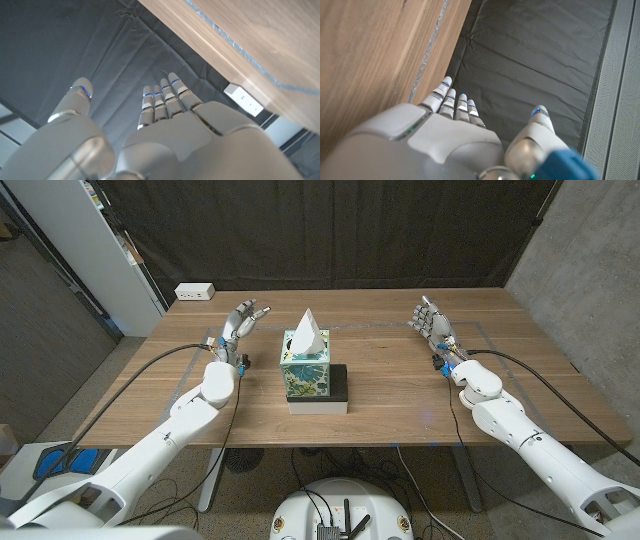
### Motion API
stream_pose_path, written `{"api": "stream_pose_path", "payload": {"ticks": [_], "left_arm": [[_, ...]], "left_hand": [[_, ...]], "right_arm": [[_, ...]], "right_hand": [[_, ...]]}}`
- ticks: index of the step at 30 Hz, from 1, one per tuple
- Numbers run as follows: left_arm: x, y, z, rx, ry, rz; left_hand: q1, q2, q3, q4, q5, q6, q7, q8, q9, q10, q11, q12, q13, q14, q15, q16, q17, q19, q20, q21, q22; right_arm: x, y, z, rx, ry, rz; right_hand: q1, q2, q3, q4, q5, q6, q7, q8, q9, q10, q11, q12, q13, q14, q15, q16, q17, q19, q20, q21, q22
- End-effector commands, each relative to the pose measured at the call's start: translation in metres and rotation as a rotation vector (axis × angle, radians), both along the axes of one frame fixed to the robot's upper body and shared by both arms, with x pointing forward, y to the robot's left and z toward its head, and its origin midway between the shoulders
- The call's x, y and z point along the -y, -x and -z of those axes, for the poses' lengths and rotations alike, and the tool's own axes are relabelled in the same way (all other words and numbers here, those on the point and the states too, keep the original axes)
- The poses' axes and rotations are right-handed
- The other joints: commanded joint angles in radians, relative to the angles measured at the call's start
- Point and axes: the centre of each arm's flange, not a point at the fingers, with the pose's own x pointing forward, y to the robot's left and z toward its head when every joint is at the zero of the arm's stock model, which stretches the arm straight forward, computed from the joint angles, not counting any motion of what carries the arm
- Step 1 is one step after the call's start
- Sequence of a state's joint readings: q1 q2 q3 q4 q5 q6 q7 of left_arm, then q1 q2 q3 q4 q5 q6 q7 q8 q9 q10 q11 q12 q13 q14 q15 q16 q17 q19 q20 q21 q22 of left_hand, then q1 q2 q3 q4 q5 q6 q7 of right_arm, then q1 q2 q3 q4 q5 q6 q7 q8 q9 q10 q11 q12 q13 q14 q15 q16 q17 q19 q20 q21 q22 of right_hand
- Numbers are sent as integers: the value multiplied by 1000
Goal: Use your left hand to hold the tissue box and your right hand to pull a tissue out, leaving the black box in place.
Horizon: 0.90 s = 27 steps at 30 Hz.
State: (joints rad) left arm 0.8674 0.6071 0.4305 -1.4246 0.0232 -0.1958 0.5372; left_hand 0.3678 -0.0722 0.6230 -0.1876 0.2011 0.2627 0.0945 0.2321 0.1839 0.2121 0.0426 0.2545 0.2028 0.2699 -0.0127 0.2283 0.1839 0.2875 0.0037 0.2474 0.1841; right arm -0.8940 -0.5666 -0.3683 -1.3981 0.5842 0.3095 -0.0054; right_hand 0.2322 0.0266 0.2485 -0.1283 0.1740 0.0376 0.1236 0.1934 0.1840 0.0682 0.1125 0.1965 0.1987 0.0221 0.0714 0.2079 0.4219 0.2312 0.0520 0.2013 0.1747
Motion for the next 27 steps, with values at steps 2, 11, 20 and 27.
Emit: {"api": "stream_pose_path", "payload": {"ticks": [2,11,20,27], "left_arm": [[8,-2,-4,9,-174,-133],[9,-4,0,6,-196,-124],[3,8,9,13,-152,-89],[-1,20,18,17,-156,-77]], "left_hand": [[14,2,-1,8,6,5,-4,0,5,3,-5,0,5,3,3,-1,4,-5,-2,-2,3],[42,-2,-1,4,8,20,-5,2,6,32,-14,9,9,30,-7,3,4,21,0,4,3],[58,-7,-4,5,8,42,2,7,7,50,-14,14,13,53,-9,8,5,35,4,7,4],[64,-8,-6,6,8,40,2,4,8,50,-13,13,14,53,-7,6,5,36,4,5,4]], "right_arm": [[-11,0,4,17,-12,-2],[-10,1,7,8,-29,5],[-7,2,8,12,-27,13],[-7,3,10,9,-23,19]], "right_hand": [[-2,8,2,-2,5,5,19,4,1,11,2,8,1,9,4,7,0,12,2,6,2],[-2,8,1,-3,5,6,19,4,1,12,2,8,1,10,4,8,-1,13,2,5,2],[-1,9,2,-4,5,9,17,5,1,14,0,8,1,11,4,8,-2,13,3,4,2],[-1,10,2,-5,4,10,16,5,1,14,1,8,1,11,4,9,-3,13,3,4,2]]}}
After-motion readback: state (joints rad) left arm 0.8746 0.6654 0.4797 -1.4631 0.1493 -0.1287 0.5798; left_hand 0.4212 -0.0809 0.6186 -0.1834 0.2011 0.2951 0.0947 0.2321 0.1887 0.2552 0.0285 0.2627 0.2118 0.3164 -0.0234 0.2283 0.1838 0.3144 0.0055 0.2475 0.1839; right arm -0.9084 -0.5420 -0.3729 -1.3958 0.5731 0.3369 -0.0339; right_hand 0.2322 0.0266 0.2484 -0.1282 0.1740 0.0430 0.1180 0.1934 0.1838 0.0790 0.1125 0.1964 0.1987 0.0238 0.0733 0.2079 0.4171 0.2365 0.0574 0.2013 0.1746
